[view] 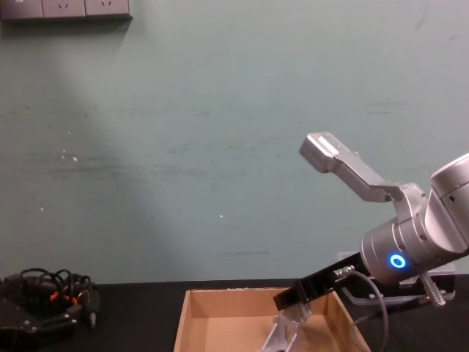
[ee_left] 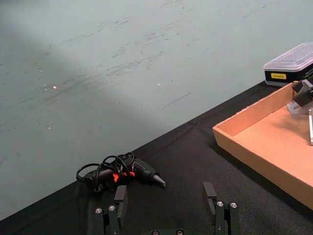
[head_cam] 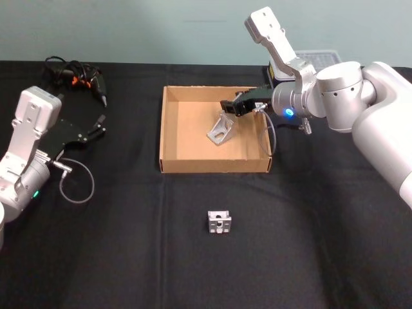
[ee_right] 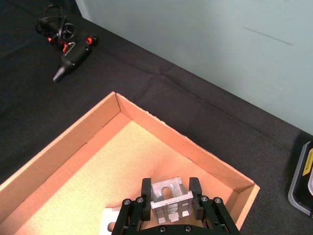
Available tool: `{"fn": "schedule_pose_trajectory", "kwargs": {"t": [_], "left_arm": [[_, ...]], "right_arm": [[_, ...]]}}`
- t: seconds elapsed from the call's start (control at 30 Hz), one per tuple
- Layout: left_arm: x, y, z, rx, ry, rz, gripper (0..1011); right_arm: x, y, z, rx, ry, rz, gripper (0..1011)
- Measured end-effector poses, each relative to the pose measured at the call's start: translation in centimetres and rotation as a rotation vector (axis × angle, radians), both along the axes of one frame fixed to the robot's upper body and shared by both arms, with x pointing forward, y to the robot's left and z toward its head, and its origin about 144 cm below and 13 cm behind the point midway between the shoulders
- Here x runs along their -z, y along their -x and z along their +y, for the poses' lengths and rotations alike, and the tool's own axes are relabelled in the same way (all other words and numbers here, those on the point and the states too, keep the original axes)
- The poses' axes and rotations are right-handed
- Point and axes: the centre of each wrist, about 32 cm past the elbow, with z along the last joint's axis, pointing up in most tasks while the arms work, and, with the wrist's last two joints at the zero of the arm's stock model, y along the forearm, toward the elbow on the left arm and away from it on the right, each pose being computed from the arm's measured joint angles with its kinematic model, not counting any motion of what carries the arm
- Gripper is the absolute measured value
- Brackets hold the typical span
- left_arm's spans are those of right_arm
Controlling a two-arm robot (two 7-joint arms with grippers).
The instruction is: Use one hand to pick up the angle iron from the table and place it into the box.
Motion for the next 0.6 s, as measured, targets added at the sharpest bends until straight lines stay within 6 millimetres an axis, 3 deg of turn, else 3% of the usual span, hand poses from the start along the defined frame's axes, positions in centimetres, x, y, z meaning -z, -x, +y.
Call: {"fn": "schedule_pose_trajectory", "kwargs": {"t": [0.37,0.6], "left_arm": [[0.0,0.0,0.0,0.0,0.0,0.0,1000],[0.0,0.0,0.0,0.0,0.0,0.0,1000]], "right_arm": [[0.2,-0.12,0.05,0.003,0.007,0.005,492],[0.16,-0.11,0.05,0.002,0.005,0.004,703]]}}
